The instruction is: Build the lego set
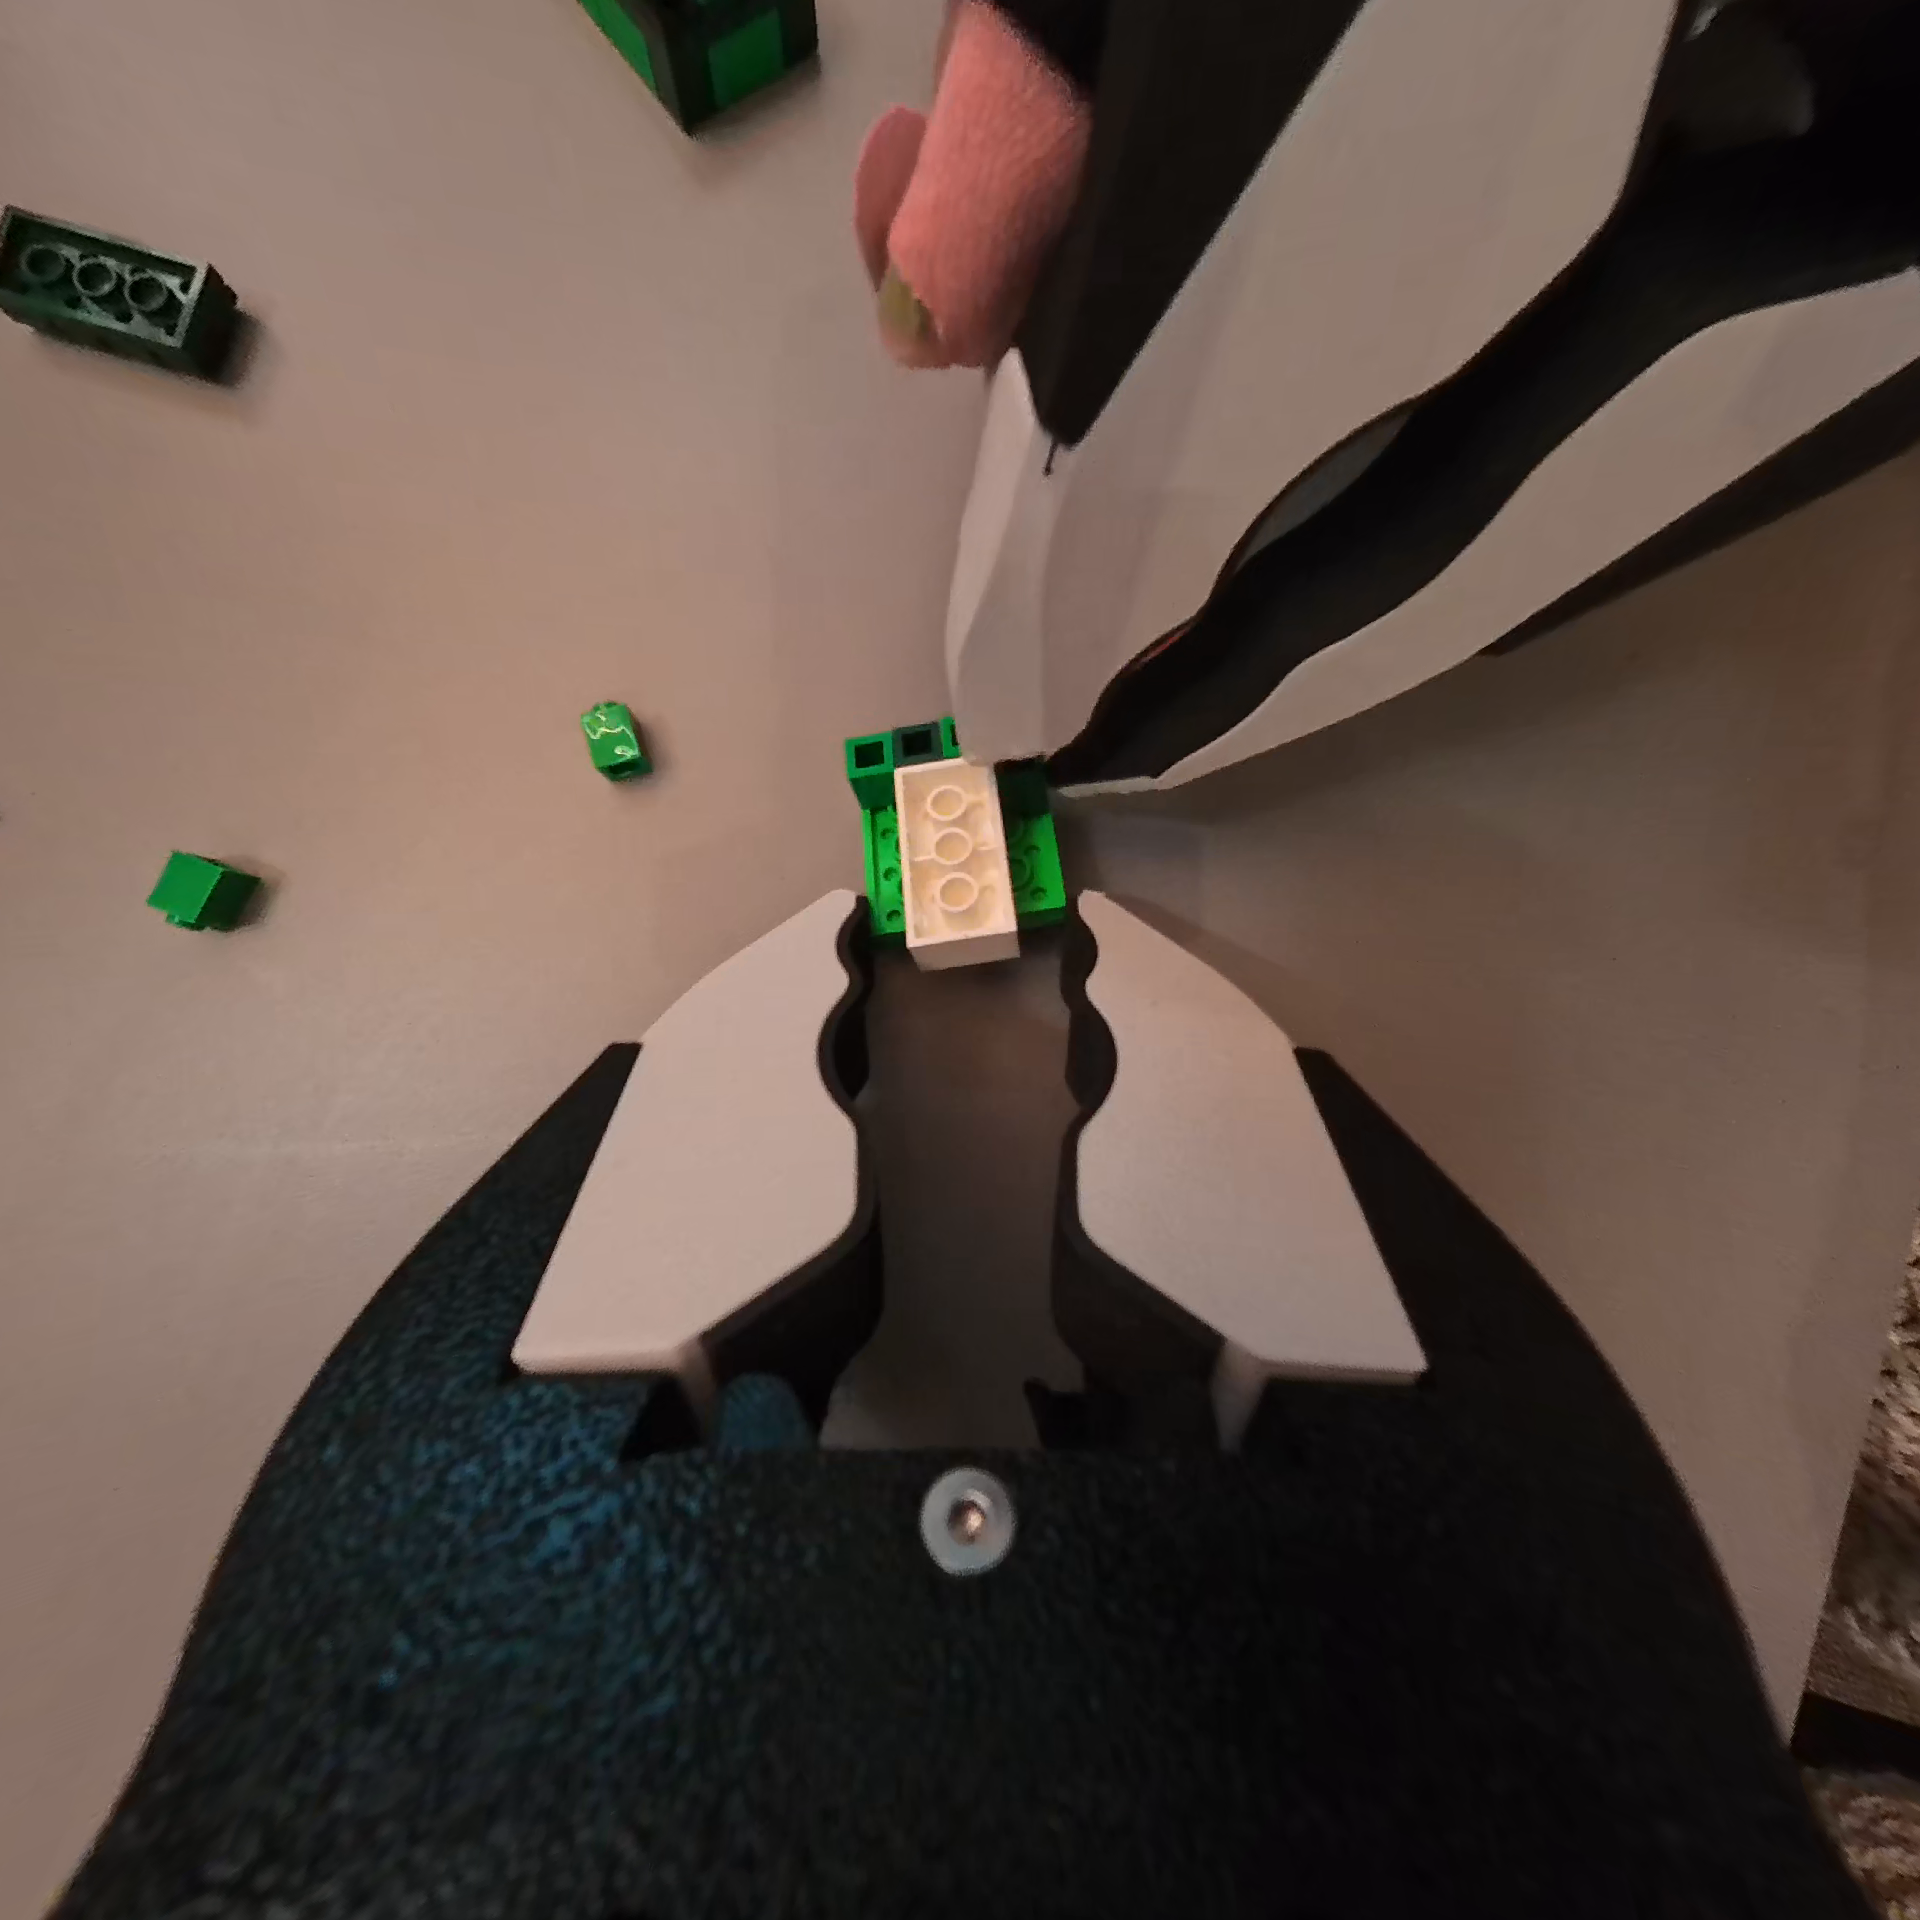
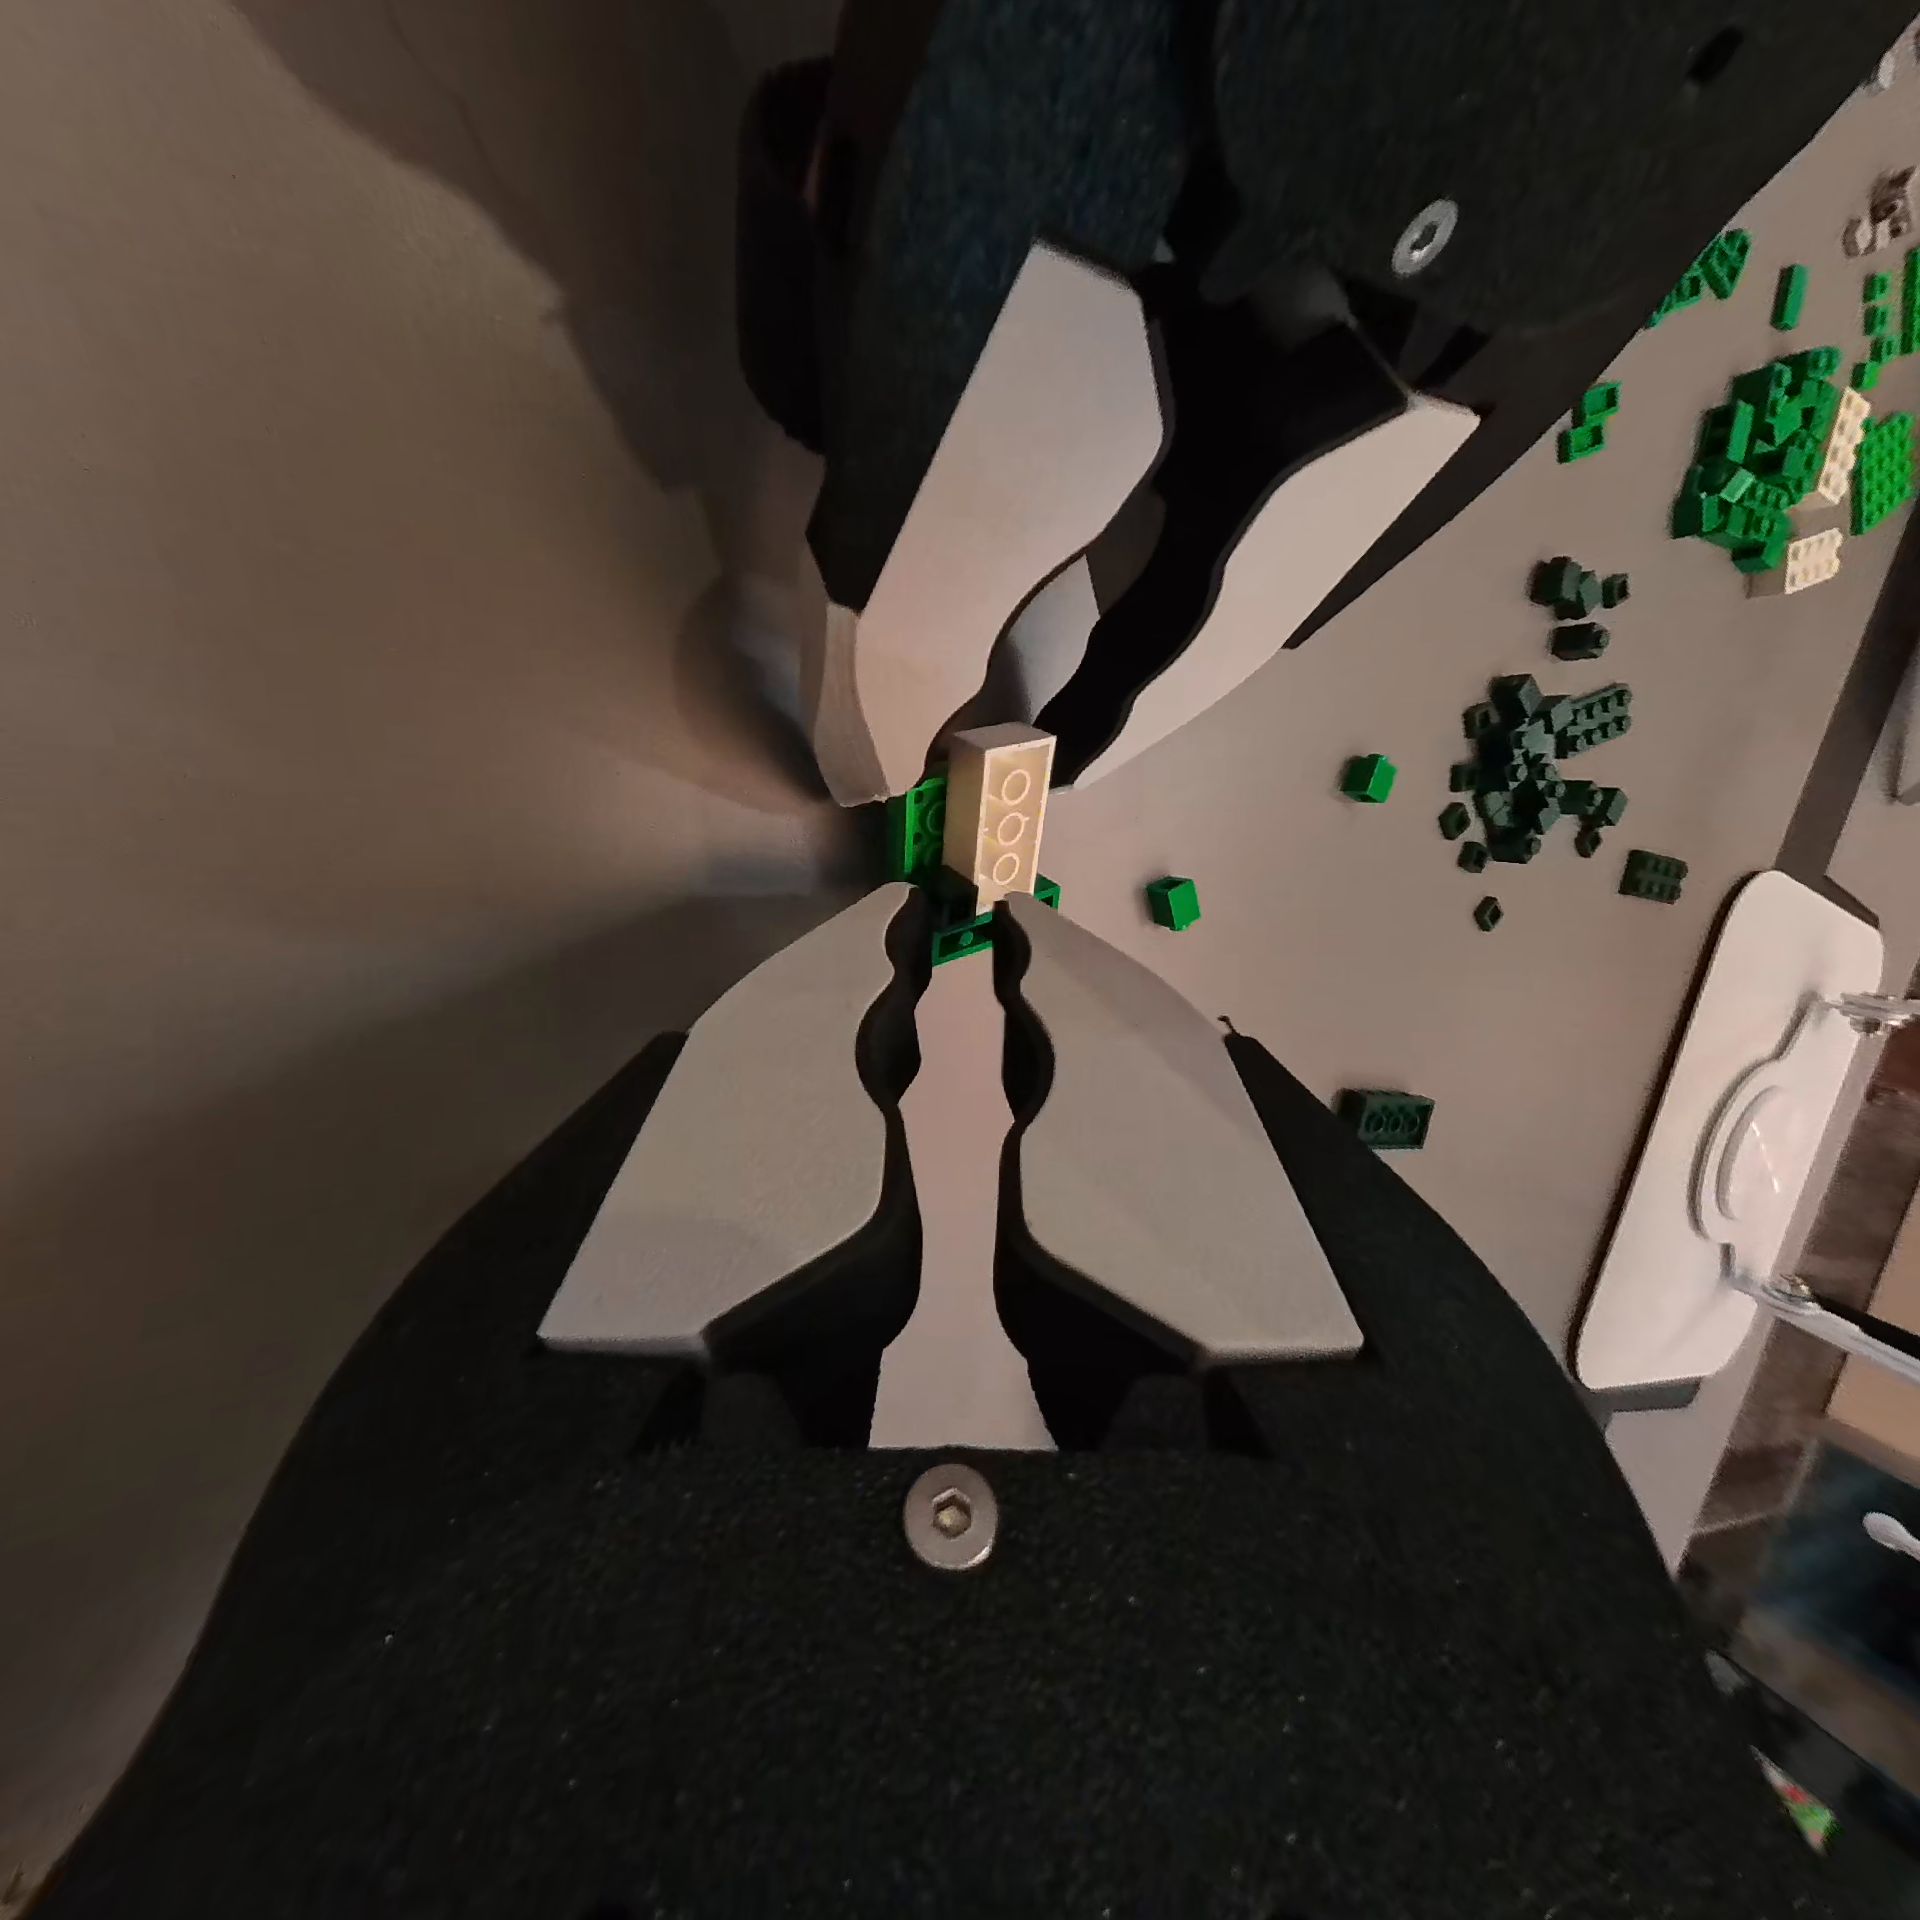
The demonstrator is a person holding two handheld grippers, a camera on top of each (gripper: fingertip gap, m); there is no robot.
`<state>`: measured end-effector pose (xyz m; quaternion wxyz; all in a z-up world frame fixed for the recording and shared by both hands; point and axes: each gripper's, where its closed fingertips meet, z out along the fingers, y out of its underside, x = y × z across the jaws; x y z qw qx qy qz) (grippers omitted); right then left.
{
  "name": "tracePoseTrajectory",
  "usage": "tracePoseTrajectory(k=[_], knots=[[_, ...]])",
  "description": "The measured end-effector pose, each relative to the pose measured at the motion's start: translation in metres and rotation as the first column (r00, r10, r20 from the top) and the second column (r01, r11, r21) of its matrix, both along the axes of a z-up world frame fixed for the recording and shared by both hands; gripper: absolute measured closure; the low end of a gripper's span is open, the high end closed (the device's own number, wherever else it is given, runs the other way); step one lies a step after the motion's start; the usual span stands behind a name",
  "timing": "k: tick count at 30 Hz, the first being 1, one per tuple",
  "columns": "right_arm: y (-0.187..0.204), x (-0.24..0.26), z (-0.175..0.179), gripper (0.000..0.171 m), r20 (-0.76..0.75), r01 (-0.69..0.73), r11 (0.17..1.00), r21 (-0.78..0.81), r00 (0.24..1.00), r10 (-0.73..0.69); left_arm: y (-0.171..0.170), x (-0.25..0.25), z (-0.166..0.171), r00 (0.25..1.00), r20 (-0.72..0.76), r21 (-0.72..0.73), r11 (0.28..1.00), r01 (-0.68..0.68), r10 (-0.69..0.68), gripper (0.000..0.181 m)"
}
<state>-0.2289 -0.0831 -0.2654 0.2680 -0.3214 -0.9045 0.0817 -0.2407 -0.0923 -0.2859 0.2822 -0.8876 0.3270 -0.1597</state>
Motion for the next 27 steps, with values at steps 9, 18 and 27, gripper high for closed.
tracePoseTrajectory(k=[9,18,27], knots=[[0.012,-0.003,0.013,0.146,-0.155,0.069,0.998,-0.01,0.985,-0.07,0.005,0.0,0.002,0.995,0.077,-0.03,0.997,-0.068,0.07,0.146],[0.022,-0.006,0.012,0.119,-0.418,0.135,0.979,0.151,0.906,-0.061,0.016,-0.01,0.006,0.963,0.187,-0.066,0.981,-0.183,0.192,0.146],[0.033,-0.018,0.003,0.115,-0.461,0.168,0.915,0.367,0.887,0.022,0.015,-0.002,0.02,0.917,0.352,-0.105,0.981,-0.16,0.187,0.146]])
